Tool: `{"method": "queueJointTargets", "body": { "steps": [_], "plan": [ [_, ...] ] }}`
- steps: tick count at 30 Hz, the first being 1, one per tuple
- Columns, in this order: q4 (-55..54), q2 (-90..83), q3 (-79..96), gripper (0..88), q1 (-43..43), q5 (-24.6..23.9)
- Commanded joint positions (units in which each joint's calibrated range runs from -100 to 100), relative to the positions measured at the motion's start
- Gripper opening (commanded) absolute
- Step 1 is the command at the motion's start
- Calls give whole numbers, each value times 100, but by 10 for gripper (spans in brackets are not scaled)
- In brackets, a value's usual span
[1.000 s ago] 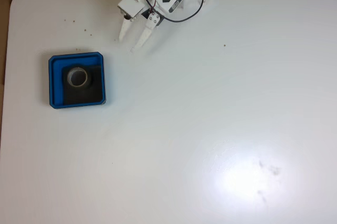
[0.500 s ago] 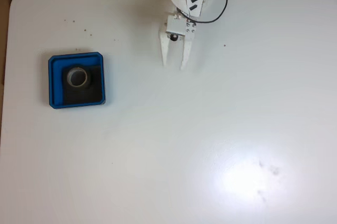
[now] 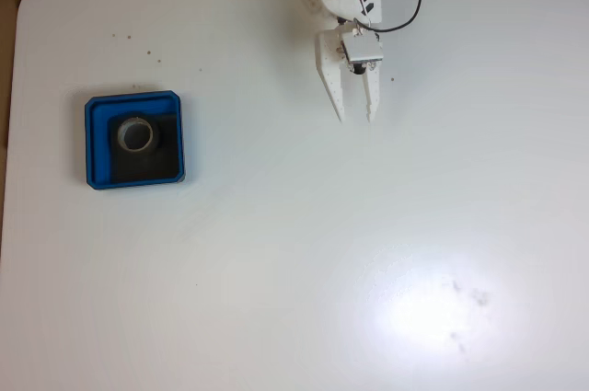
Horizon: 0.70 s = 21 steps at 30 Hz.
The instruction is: Pick the black tape roll and drop it in the blue box
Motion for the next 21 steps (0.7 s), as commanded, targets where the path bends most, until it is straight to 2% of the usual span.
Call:
{"method": "queueJointTargets", "body": {
  "steps": [1,6,21],
  "plan": [
    [-62,-84,81,63,-29,-3],
    [-62,-67,81,14,0,6],
    [-62,-67,81,14,10,15]
  ]
}}
